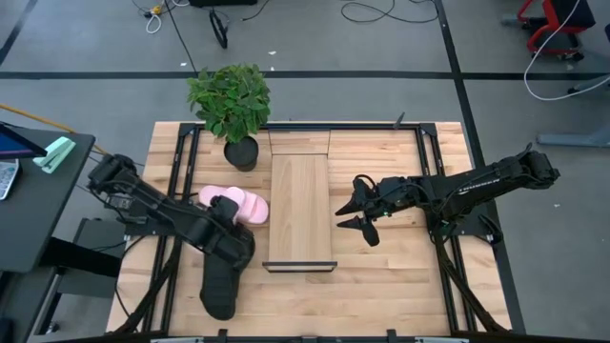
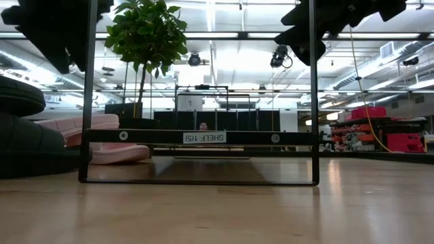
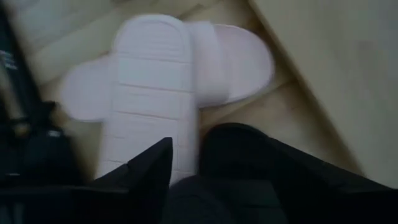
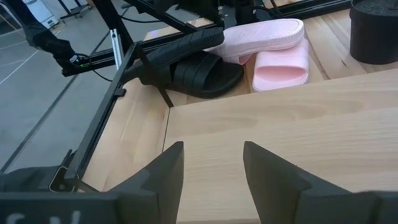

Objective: Pick and place slides into the shelf
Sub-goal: Put the bottom black slipper on the shelf

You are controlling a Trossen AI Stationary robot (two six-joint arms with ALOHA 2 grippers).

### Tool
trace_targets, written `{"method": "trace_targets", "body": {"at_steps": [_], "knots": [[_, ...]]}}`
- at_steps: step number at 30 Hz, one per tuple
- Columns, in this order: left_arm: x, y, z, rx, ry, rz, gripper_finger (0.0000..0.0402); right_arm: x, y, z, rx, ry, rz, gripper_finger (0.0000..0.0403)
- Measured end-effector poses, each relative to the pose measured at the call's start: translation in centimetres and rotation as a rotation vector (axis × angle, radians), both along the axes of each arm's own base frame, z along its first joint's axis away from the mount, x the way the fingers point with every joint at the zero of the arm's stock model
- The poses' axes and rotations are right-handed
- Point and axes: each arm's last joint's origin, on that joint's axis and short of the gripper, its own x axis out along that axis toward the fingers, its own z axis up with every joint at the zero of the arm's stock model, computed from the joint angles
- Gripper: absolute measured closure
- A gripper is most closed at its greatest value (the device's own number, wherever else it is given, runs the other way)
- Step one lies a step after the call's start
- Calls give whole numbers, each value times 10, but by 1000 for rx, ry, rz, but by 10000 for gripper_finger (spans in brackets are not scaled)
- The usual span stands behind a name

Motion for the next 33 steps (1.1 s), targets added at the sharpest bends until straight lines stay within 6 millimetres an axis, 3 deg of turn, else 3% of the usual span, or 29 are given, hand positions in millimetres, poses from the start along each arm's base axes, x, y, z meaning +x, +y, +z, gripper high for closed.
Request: {"method": "trace_targets", "body": {"at_steps": [8, 22, 33], "knots": [[11, -10, -13, -92, 49, -44, 116, -1, 0, -1, 1, 14, -1, 231], [20, -14, -13, -125, -18, -97, 115, -1, 0, -1, 1, 14, -1, 231], [10, -7, -33, -149, 326, 88, 115, -1, 0, -2, -4, 20, 1, 231]]}}
